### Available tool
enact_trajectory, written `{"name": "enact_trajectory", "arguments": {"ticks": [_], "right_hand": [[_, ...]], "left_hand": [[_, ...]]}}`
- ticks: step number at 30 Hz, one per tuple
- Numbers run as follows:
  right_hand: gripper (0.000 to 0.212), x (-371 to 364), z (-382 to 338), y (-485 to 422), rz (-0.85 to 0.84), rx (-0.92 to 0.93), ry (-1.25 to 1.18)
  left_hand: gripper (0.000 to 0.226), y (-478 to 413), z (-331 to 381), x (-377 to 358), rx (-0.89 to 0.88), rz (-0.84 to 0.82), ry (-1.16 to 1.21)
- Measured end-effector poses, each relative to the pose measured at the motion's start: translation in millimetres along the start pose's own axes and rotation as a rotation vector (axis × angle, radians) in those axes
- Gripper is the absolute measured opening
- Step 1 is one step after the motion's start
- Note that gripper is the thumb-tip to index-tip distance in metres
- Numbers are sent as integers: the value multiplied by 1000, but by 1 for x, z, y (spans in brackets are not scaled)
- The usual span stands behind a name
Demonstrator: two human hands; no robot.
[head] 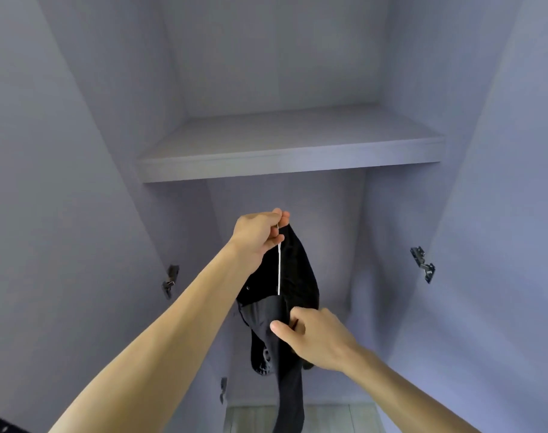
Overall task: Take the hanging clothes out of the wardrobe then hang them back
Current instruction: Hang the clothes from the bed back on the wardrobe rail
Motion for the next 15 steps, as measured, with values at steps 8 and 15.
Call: {"name": "enact_trajectory", "arguments": {"ticks": [8, 15], "right_hand": [[26, -11, 7, 6, -69, -151, -183], [19, 11, 41, 0, -244, -277, -641]], "left_hand": [[13, -15, -14, -17, 67, -77, -13], [27, -24, -6, -54, 28, -267, -276]]}}
Point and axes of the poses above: each hand's wrist, its own y-axis away from the middle knuckle, its own x-axis out of the back of the hand, z = x × y, the point moved 8 cm from there along -y, towards the middle knuckle, and after that the axes turned 9 degrees about z, right-handed, at the moved point
